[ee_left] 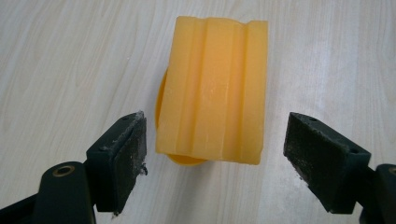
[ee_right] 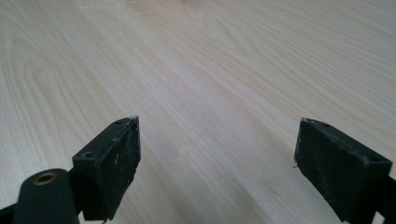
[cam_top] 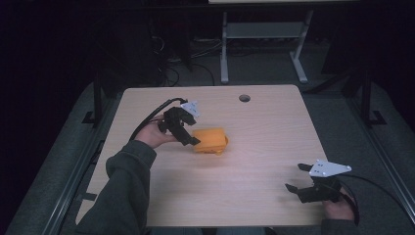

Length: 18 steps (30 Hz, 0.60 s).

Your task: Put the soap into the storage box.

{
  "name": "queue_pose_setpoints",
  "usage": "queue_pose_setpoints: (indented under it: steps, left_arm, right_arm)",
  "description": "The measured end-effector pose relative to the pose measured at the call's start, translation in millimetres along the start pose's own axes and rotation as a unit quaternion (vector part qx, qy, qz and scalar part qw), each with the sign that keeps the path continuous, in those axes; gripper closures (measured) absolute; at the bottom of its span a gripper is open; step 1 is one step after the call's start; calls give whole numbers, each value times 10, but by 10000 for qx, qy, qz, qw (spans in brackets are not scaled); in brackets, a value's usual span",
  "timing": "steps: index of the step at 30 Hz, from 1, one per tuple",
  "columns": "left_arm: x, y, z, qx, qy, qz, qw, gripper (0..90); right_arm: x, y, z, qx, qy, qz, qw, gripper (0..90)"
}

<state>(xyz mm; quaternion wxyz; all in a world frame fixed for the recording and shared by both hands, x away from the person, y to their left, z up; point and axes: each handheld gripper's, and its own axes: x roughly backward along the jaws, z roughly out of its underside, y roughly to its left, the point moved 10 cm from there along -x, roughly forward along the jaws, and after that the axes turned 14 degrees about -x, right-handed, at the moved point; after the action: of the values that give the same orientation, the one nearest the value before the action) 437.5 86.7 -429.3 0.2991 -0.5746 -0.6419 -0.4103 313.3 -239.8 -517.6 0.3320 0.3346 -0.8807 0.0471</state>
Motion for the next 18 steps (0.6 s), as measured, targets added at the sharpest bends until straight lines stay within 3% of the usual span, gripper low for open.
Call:
queue_pose_setpoints:
  steps: [18]
  left_arm:
    - [138, -83, 96, 50, -51, -101, 9999, 218]
  right_arm:
    - [-17, -2, -3, 37, 15, 32, 10000, 139]
